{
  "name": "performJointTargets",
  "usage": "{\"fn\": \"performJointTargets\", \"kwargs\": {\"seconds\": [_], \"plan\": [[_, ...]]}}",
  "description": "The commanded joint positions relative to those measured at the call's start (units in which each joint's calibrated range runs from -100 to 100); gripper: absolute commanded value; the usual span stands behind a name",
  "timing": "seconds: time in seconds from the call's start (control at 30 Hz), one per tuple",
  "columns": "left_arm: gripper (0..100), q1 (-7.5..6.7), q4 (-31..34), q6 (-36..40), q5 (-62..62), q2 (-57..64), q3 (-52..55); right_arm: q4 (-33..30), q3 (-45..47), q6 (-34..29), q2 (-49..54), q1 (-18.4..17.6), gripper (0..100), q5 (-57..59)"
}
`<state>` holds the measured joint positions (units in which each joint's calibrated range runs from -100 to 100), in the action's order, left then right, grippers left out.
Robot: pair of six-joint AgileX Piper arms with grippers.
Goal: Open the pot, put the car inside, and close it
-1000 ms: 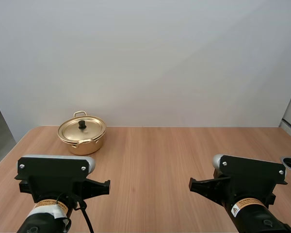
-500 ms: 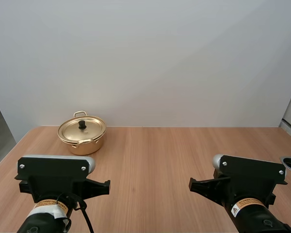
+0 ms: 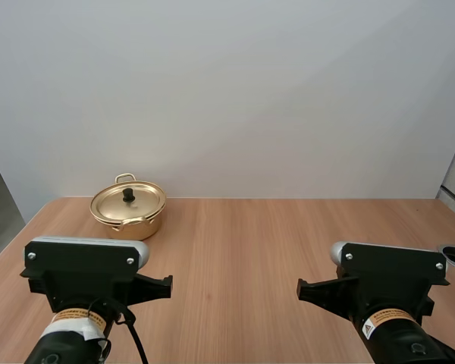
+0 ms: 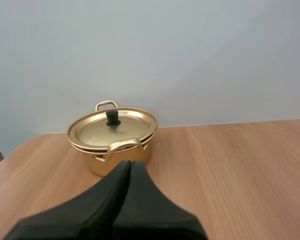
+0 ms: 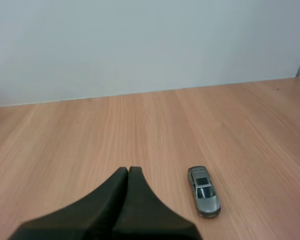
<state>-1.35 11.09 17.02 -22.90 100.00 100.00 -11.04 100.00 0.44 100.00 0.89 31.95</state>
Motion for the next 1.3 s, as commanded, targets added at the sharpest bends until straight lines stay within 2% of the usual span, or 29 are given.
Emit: {"fn": "performJointTargets", "kwargs": {"seconds": [0.0, 0.1, 0.2, 0.27, 0.37, 0.43, 0.5, 0.57, 0.63, 0.7, 0.83, 0.93, 1.07, 1.17, 1.27], "plan": [[0, -0.06, 3.73, -0.01, 2.68, 0.00, 0.00, -8.73, 0.00, -0.04, 0.00, 0.04, 0, -0.98], [0, -0.06, 10.09, -0.01, 6.54, 0.00, 0.00, -16.64, 0.00, -0.04, 0.00, 0.04, 0, -1.54], [0, -0.06, 18.41, -0.01, 11.42, 0.00, 0.00, -18.12, 0.00, -0.04, 0.00, 0.04, 0, -6.00], [0, -0.06, 23.05, -0.01, 16.52, 0.00, 0.00, -18.78, 0.00, -0.04, 0.00, 0.04, 0, -12.71], [0, -0.06, 31.77, -0.79, 24.49, 0.00, 0.00, -22.98, 0.00, 0.37, 0.00, 0.04, 0, -28.04], [0, -0.06, 32.39, -0.71, 26.02, 0.00, -1.64, -27.19, 0.00, 3.97, 0.00, 0.04, 0, -40.55], [0, -0.06, 31.67, 1.75, 22.90, 0.00, -5.33, -29.69, 0.00, 10.82, 0.00, 0.04, 0, -54.50], [0, -0.06, 28.67, 6.54, 12.70, -1.69, -11.43, -28.57, -0.53, 14.30, 0.00, 0.04, 0, -55.64], [0, -0.06, 26.99, 11.19, 2.40, -6.88, -17.83, -19.83, -4.21, 11.98, -0.37, 0.04, 0, -45.55], [0, -0.06, 26.99, 14.74, -3.91, -15.19, -24.66, -11.10, -9.29, 11.92, -4.28, 0.04, 0, -27.80], [0, 0.15, 25.62, 17.41, -19.94, -33.47, -43.11, -4.98, -18.21, 11.81, -16.58, 0.04, 0, -4.27], [0, 0.15, 21.29, 15.79, -37.58, -45.65, -57.13, -4.72, -26.51, 8.71, -28.66, 0.04, 0, 11.30], [0, 0.15, 11.17, 5.81, -54.28, -58.99, -71.48, -5.99, -36.64, 3.61, -43.04, 0.04, 0, 29.53], [0, 0.15, 5.22, -1.23, -60.33, -65.33, -76.96, -8.41, -41.17, 3.61, -51.38, 0.04, 0, 36.63], [0, 0.15, 6.05, -2.95, -60.77, -69.08, -77.46, -11.56, -42.56, 3.61, -58.58, 0.04, 0, 41.70]]}}
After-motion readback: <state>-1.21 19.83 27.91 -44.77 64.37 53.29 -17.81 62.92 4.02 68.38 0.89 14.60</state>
